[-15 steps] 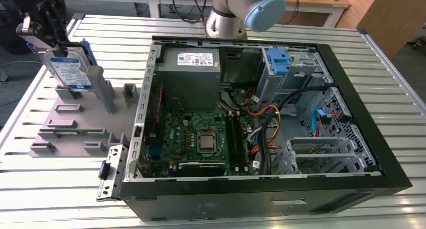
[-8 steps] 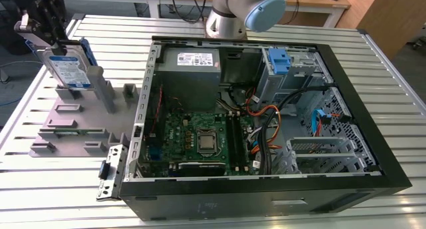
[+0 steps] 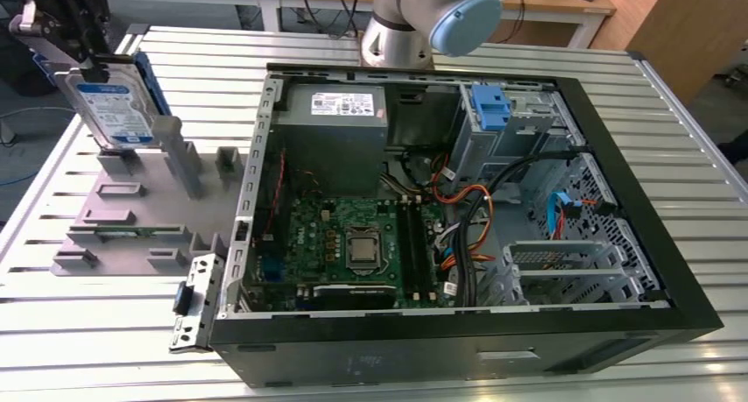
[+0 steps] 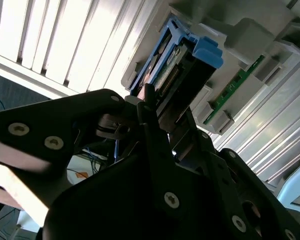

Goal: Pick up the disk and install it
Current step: 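Pick up the disk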

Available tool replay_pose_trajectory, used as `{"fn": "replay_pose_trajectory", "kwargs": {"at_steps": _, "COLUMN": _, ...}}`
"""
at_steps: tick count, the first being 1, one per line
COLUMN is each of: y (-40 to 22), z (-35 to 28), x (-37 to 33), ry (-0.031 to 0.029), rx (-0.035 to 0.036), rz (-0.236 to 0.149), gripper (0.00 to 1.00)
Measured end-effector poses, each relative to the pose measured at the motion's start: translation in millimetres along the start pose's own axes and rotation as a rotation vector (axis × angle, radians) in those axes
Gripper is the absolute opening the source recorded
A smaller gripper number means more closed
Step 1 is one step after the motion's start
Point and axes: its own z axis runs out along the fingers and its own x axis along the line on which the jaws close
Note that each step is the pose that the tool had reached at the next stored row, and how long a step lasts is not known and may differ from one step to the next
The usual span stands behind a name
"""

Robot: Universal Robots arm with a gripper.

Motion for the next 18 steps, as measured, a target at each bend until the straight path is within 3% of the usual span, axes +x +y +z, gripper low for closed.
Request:
{"fn": "replay_pose_trajectory", "kwargs": {"at_steps": 11, "y": 1.0, "z": -36.1, "x": -1.0, "ry": 0.0000, "rx": 0.0000, "rz": 0.000, "gripper": 0.35}}
{"fn": "replay_pose_trajectory", "kwargs": {"at_steps": 13, "y": 1.1, "z": -39.6, "x": -1.2, "ry": 0.0000, "rx": 0.0000, "rz": 0.000, "gripper": 0.35}}
{"fn": "replay_pose_trajectory", "kwargs": {"at_steps": 18, "y": 1.1, "z": -40.5, "x": -1.2, "ry": 0.0000, "rx": 0.0000, "rz": 0.000, "gripper": 0.35}}
